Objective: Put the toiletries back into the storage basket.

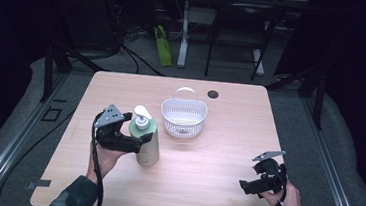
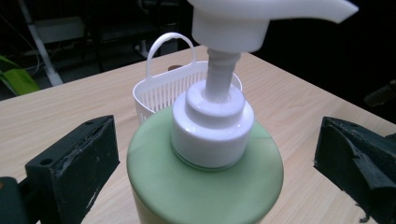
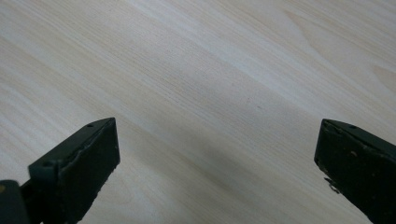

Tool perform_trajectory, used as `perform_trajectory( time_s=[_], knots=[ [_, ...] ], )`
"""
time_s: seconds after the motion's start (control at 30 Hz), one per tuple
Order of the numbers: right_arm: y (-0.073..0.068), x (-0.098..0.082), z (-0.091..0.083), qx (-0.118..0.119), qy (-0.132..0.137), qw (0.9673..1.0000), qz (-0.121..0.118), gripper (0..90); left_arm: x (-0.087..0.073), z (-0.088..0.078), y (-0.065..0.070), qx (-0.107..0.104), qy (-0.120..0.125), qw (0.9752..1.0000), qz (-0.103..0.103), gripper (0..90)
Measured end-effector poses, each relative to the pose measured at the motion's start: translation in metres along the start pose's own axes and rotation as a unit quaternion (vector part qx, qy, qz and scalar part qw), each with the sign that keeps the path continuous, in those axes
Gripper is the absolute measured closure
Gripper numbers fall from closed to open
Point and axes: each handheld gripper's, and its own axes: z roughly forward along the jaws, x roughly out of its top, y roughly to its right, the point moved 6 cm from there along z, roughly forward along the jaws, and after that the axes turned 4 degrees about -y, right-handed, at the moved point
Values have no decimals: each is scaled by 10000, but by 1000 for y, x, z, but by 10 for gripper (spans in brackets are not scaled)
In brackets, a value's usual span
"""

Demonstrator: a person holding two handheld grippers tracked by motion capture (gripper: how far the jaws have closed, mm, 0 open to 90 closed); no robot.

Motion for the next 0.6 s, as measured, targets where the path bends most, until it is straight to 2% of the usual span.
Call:
perform_trajectory(
  time_s=[0.23,0.43,0.6],
  knots=[
    [1,0,1,-17,-13,10000,-17,0,7,1,-6,121,151,9998,-100,0],
    [0,0,1,-11,-28,10000,-29,0,11,5,-6,109,219,9997,-97,0],
    [1,0,1,-39,-27,10000,-15,0,17,3,-5,190,430,9989,-35,5]
  ],
)
